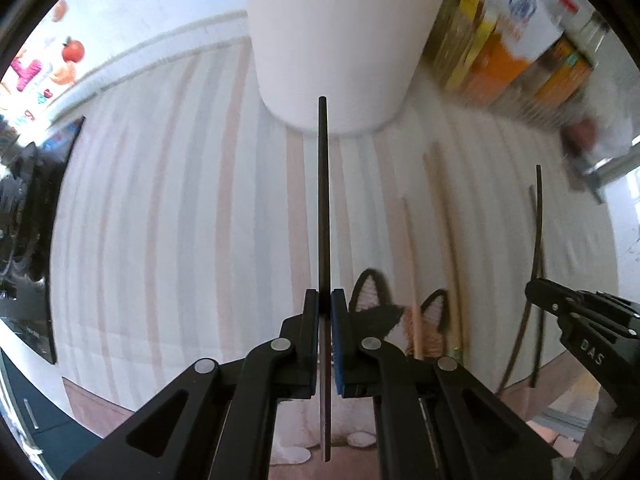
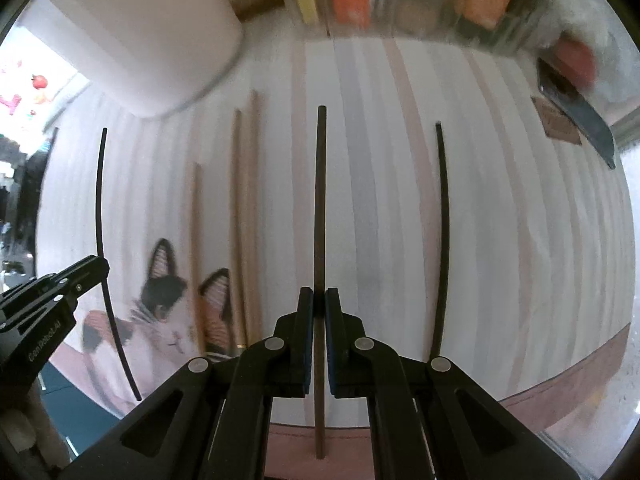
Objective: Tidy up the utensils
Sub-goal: 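Lift both black chopsticks and lower them into the cream holder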
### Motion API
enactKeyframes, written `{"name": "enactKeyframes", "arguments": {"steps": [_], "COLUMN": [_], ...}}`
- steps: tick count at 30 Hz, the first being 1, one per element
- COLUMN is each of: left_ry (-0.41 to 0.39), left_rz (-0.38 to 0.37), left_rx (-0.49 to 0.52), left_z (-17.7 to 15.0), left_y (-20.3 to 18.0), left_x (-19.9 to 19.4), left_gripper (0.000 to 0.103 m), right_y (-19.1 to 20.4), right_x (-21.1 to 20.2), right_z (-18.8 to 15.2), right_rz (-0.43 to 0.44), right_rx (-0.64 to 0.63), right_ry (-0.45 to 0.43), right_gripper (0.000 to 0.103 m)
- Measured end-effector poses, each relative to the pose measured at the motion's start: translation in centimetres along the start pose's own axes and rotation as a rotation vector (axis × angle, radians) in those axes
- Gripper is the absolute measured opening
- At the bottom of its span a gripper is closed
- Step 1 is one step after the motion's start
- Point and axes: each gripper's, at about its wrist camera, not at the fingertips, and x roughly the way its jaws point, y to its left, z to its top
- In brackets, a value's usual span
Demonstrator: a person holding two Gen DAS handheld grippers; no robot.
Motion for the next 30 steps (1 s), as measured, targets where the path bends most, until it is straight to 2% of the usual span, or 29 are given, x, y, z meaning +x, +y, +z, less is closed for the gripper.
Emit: {"name": "enactKeyframes", "arguments": {"steps": [6,10,14,17,20,25,30], "left_ry": [-0.177,-0.316,-0.438,-0.517,-0.579,-0.672,-0.699], "left_rz": [-0.047,-0.078,-0.136,-0.188,-0.203,-0.185,-0.189], "left_rx": [-0.017,-0.026,-0.037,-0.051,-0.068,-0.109,-0.158], "left_z": [0.2,1.7,4.3,7.6,11.2,16.6,20.6], "left_y": [0.3,0.8,1.1,1.3,1.7,2.2,2.8], "left_x": [-7.6,-13.6,-18.9,-22.1,-23.9,-25.0,-22.8], "left_gripper": [0.004,0.003,0.004,0.004,0.003,0.004,0.003], "right_y": [0.4,0.6,2.1,3.0,4.7,7.5,8.1], "right_x": [-4.9,-10.0,-15.4,-20.0,-23.9,-28.6,-28.9], "right_z": [0.1,1.2,3.0,5.3,9.4,15.3,20.1], "right_rz": [0.049,0.093,0.151,0.204,0.246,0.246,0.255], "right_rx": [-0.017,-0.023,-0.033,-0.052,-0.072,-0.087,-0.061], "right_ry": [-0.120,-0.243,-0.365,-0.462,-0.556,-0.691,-0.753], "right_gripper": [0.006,0.006,0.005,0.005,0.005,0.005,0.005]}}
